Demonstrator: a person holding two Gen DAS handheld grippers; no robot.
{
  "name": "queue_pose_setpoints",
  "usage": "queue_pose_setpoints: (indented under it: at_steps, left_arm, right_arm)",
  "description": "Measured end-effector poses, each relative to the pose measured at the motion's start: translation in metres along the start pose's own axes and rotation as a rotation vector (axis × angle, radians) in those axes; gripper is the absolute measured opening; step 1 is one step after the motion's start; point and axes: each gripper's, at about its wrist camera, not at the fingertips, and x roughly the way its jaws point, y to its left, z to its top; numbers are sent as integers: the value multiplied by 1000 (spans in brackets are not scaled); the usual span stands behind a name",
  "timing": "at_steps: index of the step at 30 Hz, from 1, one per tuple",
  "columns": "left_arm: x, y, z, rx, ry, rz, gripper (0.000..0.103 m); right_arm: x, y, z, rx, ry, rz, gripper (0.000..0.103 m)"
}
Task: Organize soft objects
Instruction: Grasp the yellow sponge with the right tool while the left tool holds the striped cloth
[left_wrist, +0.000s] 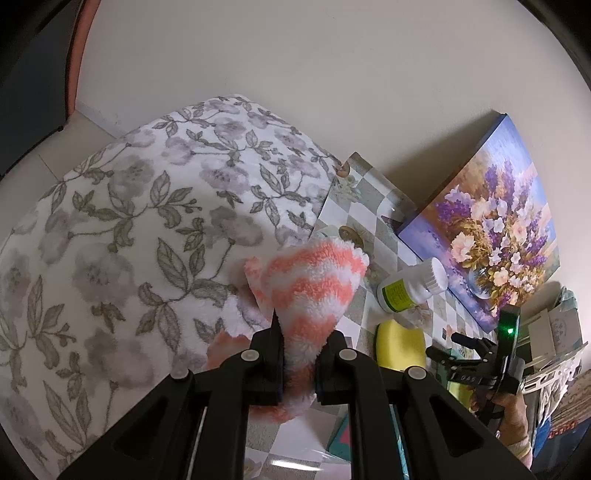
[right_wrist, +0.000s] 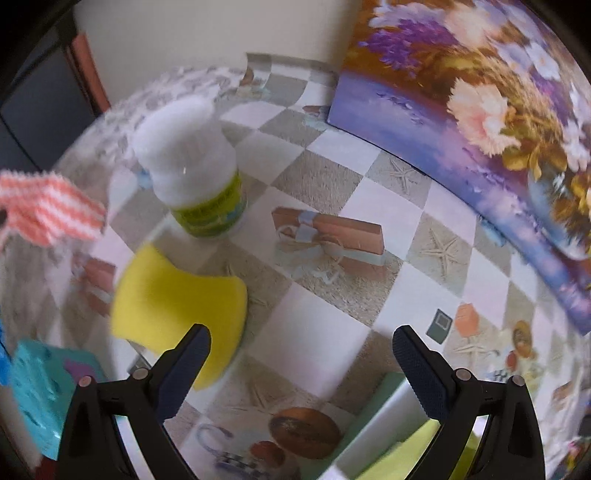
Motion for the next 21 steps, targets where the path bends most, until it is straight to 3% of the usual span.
queue_pose_setpoints:
  at_steps: [9,12,21]
  left_arm:
    - [-4,0,-3,-5,1,-11,12]
    - [-7,1,-5,-7,2,-15,12]
    - [-12,5,-4,-21,-6,-16,12]
  right_arm:
    - [-9,14,-18,-74,32,-15,100]
    - [-15,20,-24,-71,39,78,100]
    - [-17,35,-8,-112,4,235,100]
